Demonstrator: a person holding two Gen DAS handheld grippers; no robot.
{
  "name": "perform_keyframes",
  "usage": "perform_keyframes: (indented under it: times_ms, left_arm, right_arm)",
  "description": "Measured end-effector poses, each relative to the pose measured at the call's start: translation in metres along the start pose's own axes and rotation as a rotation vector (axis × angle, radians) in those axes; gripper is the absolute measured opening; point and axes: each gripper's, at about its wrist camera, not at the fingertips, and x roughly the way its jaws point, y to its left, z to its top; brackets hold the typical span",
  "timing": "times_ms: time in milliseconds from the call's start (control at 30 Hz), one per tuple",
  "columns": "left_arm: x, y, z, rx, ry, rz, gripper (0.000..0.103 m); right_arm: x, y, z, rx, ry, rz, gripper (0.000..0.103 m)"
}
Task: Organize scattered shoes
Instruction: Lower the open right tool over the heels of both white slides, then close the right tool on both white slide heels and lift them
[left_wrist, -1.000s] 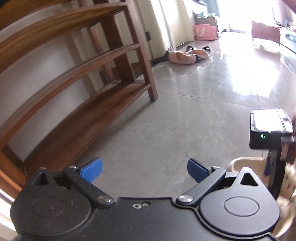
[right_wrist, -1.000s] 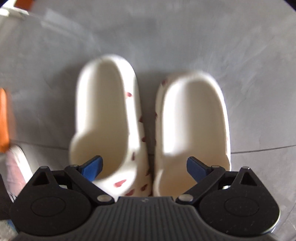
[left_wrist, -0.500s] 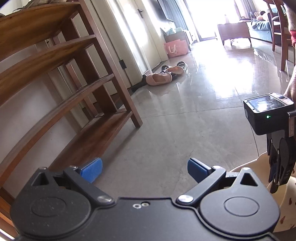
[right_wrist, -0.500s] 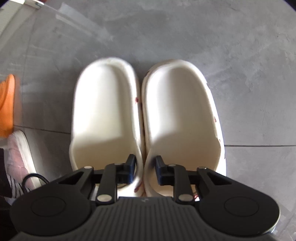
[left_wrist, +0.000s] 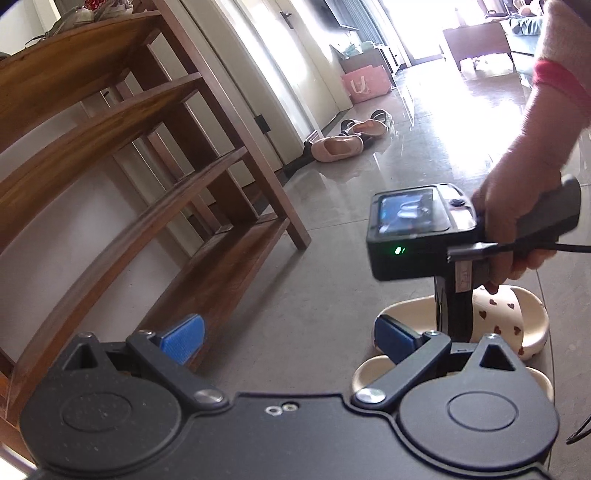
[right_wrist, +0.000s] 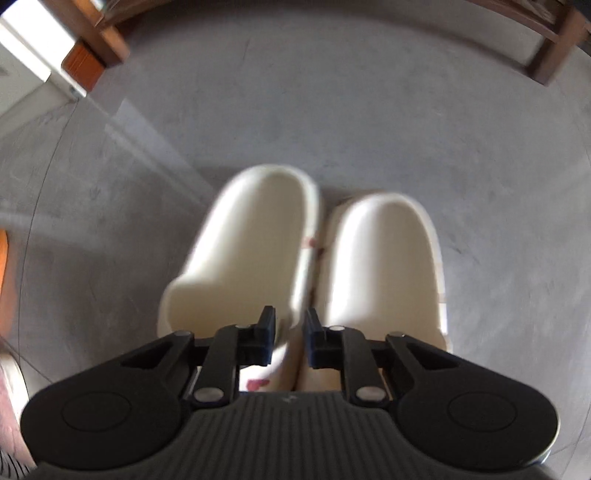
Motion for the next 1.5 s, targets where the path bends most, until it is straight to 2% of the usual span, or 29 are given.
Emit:
perform_keyframes:
  times_ms: [100,167,200,233,367,433,500,533,633,700,733,800,933,967,1033,1067,1100,1167,1200,1267,1300,1333,1433,1467,1500]
  left_arm:
    - [0.004,0.002,-0.002,-0.005,0.016,0.003,0.1]
    - [0.005,0.003,-0.003,-0.008,0.022,-0.003,0.1]
    - [0.005,0.003,-0.003,-0.008,0.021,-0.007,0.1]
    - [0.004,0.002,-0.003,-0.001,0.014,-0.011,0.1]
    - [0.0,0.002,-0.004,0.021,-0.005,-0.008,0.1]
    - [-0.001,0.004,-0.006,0.015,-0.002,-0.005,0.1]
    - [0.0,0.006,-0.008,0.004,0.011,-0.007,0.1]
    - [0.001,0.006,-0.008,-0.001,0.017,-0.009,0.1]
    - [-0.001,0.006,-0.008,0.001,0.014,-0.01,0.1]
    - [-0.003,0.005,-0.007,0.013,0.005,-0.008,0.1]
    - [-0.004,0.004,-0.007,0.017,0.003,-0.007,0.101]
    - [-0.005,0.004,-0.008,0.023,0.001,-0.005,0.101]
    - [-0.003,0.006,-0.01,0.018,0.013,0.0,0.101]
    - [-0.003,0.006,-0.01,0.014,0.017,0.0,0.101]
    - [-0.001,0.006,-0.011,0.012,0.02,-0.003,0.101]
    - [0.0,0.006,-0.01,0.013,0.019,-0.004,0.101]
    - [0.0,0.005,-0.01,0.017,0.014,-0.006,0.101]
    - [0.0,0.004,-0.009,0.021,0.008,-0.011,0.101]
    - [0.0,0.003,-0.009,0.023,0.006,-0.011,0.101]
    - [0.001,0.003,-0.01,0.024,0.003,-0.014,0.101]
    - [0.001,0.004,-0.01,0.023,0.001,-0.011,0.101]
    - [0.001,0.005,-0.011,0.021,0.002,-0.011,0.101]
    - [0.005,0.006,-0.013,0.008,0.01,-0.014,0.101]
    - [0.006,0.005,-0.013,0.007,0.009,-0.019,0.101]
    - [0.007,0.003,-0.013,0.006,0.007,-0.024,0.101]
  right_arm:
    - [0.009,0.003,-0.005,-0.078,0.087,-0.048,0.025]
    - [0.022,-0.001,-0.009,-0.103,0.144,-0.06,0.032]
    - [0.03,-0.001,-0.009,-0.124,0.194,-0.054,0.039]
    - [0.03,-0.001,-0.008,-0.125,0.2,-0.052,0.046]
    - [0.024,0.0,-0.004,-0.139,0.212,-0.046,0.051]
    - [0.006,0.001,-0.006,-0.174,0.162,-0.063,0.063]
    - [0.001,0.001,-0.01,-0.207,0.159,-0.079,0.076]
    - [0.005,-0.002,-0.011,-0.226,0.181,-0.1,0.078]
    - [0.033,-0.01,0.003,-0.202,0.246,-0.098,0.079]
    - [0.05,-0.017,0.006,-0.127,0.302,-0.008,0.079]
    - [0.057,-0.018,0.006,-0.094,0.313,0.031,0.079]
    - [0.064,-0.019,0.005,-0.056,0.32,0.054,0.082]
    - [0.072,-0.017,-0.002,-0.036,0.34,0.096,0.08]
    - [0.073,-0.017,-0.004,-0.039,0.34,0.105,0.077]
    - [0.077,-0.014,-0.011,-0.053,0.326,0.06,0.053]
    - [0.071,-0.013,-0.018,-0.072,0.319,0.045,0.046]
    - [0.069,-0.009,-0.023,-0.087,0.3,0.027,0.032]
    - [0.067,0.0,-0.032,-0.116,0.274,0.02,0.028]
    - [0.066,0.004,-0.036,-0.124,0.259,0.013,0.032]
    - [0.063,0.01,-0.043,-0.127,0.226,-0.002,0.048]
    - [0.059,0.012,-0.047,-0.115,0.186,-0.013,0.063]
    - [0.051,0.013,-0.052,-0.104,0.125,-0.03,0.068]
    - [0.011,0.01,-0.081,-0.039,-0.167,-0.033,0.069]
    - [-0.009,0.003,-0.11,0.023,-0.34,0.027,0.069]
    - [-0.014,-0.002,-0.131,0.054,-0.4,0.088,0.069]
